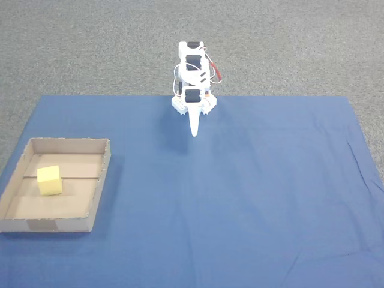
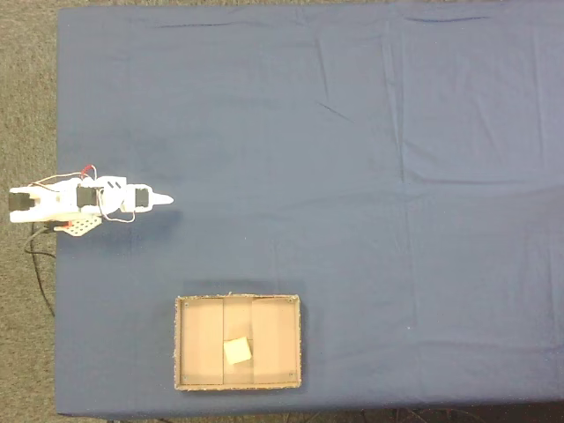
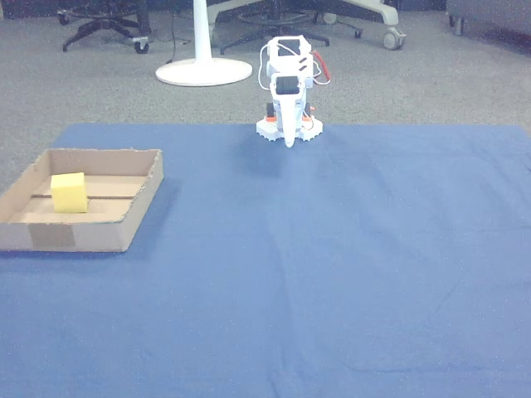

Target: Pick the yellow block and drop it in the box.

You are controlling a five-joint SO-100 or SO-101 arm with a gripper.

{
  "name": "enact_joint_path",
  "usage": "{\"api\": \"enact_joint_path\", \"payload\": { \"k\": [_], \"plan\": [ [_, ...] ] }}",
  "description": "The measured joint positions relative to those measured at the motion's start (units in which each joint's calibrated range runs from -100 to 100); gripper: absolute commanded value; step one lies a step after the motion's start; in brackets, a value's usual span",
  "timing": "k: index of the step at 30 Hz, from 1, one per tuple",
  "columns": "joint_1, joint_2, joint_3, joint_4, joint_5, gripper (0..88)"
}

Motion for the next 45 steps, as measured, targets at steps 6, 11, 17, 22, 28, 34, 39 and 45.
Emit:
{"api": "enact_joint_path", "payload": {
  "k": [6,11,17,22,28,34,39,45],
  "plan": [
    [-0.08,0.00,0.00,0.00,0.78,0.2],
    [-0.08,0.00,0.00,0.00,0.78,0.2],
    [-0.08,0.00,0.00,0.00,0.78,0.2],
    [-0.08,0.00,0.00,0.00,0.78,0.2],
    [-0.08,0.00,0.00,0.00,0.78,0.2],
    [-0.08,0.00,0.00,0.00,0.78,0.2],
    [-0.08,0.00,0.00,0.00,0.78,0.2],
    [-0.08,0.00,0.00,0.00,0.78,0.2]
  ]
}}
